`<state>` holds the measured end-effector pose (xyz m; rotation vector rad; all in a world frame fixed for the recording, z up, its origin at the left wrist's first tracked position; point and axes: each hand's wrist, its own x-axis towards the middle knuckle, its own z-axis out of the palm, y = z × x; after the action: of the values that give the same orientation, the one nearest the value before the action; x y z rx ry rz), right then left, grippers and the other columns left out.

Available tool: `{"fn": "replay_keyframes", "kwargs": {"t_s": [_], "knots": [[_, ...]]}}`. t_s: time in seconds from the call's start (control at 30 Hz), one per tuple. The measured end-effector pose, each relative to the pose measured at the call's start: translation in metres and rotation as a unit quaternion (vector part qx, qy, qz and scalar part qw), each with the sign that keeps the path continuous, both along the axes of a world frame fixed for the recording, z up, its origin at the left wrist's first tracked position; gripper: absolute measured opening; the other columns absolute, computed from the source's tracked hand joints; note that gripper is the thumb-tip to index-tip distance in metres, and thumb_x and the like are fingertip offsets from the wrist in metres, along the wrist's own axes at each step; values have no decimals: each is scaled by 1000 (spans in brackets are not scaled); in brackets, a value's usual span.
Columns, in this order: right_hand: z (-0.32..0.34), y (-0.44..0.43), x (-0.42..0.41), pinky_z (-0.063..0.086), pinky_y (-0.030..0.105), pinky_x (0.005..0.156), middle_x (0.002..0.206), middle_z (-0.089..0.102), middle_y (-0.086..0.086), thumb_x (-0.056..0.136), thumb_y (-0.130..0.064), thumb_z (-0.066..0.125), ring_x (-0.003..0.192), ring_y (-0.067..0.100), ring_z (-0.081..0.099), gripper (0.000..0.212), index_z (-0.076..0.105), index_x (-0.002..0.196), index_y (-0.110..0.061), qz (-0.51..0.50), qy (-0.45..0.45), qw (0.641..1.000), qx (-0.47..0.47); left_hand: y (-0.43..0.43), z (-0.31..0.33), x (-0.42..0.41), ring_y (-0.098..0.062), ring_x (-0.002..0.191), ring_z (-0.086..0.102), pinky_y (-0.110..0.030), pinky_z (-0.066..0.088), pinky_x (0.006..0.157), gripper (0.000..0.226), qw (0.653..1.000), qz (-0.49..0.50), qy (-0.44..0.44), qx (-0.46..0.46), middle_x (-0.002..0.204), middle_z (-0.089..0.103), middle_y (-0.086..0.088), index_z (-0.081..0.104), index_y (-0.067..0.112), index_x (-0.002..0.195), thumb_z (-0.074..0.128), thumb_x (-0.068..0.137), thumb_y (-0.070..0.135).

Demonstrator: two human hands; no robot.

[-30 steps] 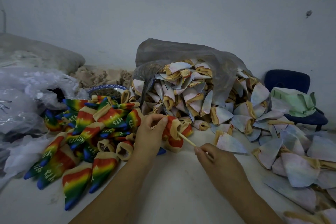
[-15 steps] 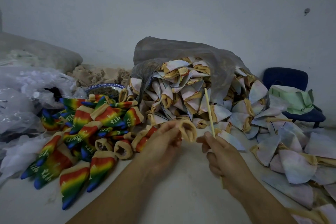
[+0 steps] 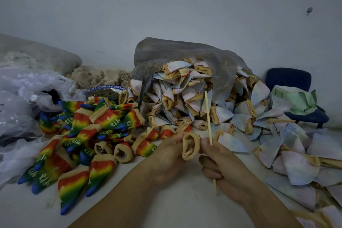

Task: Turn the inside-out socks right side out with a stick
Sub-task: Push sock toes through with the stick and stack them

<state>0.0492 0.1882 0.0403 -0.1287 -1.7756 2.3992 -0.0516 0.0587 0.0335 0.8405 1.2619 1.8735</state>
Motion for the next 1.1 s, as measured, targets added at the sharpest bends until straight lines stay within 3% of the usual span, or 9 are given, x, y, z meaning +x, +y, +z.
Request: {"fn": "replay_keyframes", "kwargs": {"t_s": [0.1,0.23,0.33,0.43,0.53,0.67,0.77,0.83,1.1], "knots": [[1,0,1,25,14,38,66,37,-2,78,-38,64,44,4,22,16,68,72,-24,10,16,1000,6,-1,5,5,2,63,58,-13,48,64,34,999,-44,8,9,66,63,14,74,28,68,52,89,14],[2,0,3,26,13,39,68,41,9,84,-39,60,45,4,22,22,65,77,-18,24,37,999,10,-5,4,1,-10,70,61,-21,51,70,24,993,-91,-66,40,74,64,-1,74,13,82,52,93,12],[0,-3,4,22,16,42,87,47,23,89,-42,63,56,26,23,29,62,83,-14,35,24,998,44,-5,0,-2,-17,73,54,-29,49,76,19,987,-121,-100,23,76,48,-10,58,1,84,56,92,18],[5,13,5,22,14,37,77,64,11,88,-37,58,47,16,42,29,71,85,-11,-28,53,998,-14,-3,0,-5,-15,62,36,-29,40,71,40,990,-32,-139,10,61,31,-4,41,9,53,60,86,22],[13,40,10,17,13,32,63,53,-2,88,-31,50,37,3,20,31,73,74,-16,-116,93,980,-131,-7,3,-17,-14,57,33,-26,35,56,40,976,122,-178,24,58,32,-1,44,16,47,60,81,29],[1,24,5,23,14,36,64,40,-1,88,-36,55,43,4,20,29,57,96,-8,-91,48,994,42,1,2,-12,-15,64,54,-28,47,60,42,978,117,-160,-59,76,59,-8,67,11,80,59,84,52],[-2,12,4,31,16,41,57,39,-8,90,-36,57,45,6,31,20,52,81,-18,-86,12,969,229,4,-1,0,-27,86,71,-37,60,72,71,983,58,-112,-131,98,71,-19,72,4,107,58,78,67],[-1,10,5,39,12,49,57,49,-12,92,-28,57,50,2,45,17,54,78,-19,-89,11,945,313,1,-1,-1,-22,84,72,-31,59,69,65,985,17,-97,-144,95,73,-17,75,4,103,61,79,63],[-1,6,2,43,11,63,75,52,-14,91,-16,60,65,-2,54,12,61,81,-22,-76,26,926,368,-13,-2,-7,-25,90,71,-33,59,77,35,969,-146,-156,-120,100,71,-17,74,5,105,61,95,36]]}}
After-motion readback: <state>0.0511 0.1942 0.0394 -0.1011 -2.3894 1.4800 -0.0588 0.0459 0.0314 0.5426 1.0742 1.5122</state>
